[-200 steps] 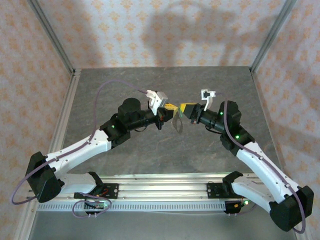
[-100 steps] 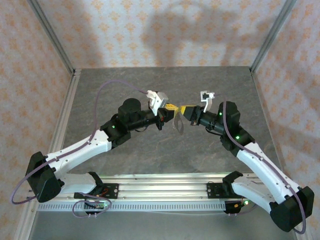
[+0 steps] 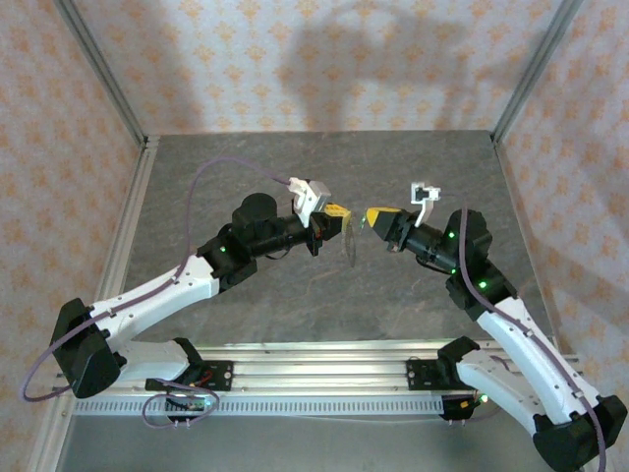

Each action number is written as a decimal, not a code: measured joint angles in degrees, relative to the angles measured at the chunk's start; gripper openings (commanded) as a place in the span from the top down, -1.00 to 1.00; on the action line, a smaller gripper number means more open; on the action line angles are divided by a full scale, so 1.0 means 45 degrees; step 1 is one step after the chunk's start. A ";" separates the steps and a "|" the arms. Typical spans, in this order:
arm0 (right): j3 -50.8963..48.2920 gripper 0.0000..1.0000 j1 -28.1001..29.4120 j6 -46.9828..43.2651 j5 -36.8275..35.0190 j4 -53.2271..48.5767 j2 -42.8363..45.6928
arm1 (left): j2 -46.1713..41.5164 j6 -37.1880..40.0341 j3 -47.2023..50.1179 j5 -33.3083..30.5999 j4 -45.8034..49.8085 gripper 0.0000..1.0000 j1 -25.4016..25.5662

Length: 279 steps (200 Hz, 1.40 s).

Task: Put the keys on the keyring

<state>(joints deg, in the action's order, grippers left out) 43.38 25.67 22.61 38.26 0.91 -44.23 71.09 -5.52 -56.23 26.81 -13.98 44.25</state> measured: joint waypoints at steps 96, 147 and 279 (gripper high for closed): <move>-0.0010 1.00 0.0000 0.0058 0.0937 0.0646 -0.0797 | 0.0000 0.0000 0.0000 0.0005 0.0000 1.00 0.0005; -0.0005 1.00 0.0000 0.0204 0.1073 0.1103 -0.1064 | 0.0000 0.0000 0.0000 0.0005 0.0000 1.00 0.0005; -0.0005 1.00 0.0010 0.0306 0.0699 0.1341 -0.1564 | 0.0000 -0.0005 0.0000 0.0160 -0.0010 1.00 0.0019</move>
<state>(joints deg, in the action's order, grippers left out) 43.35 25.71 23.99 41.41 6.94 -51.27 71.09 -5.54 -56.23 27.53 -14.02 44.34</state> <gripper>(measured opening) 0.044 0.043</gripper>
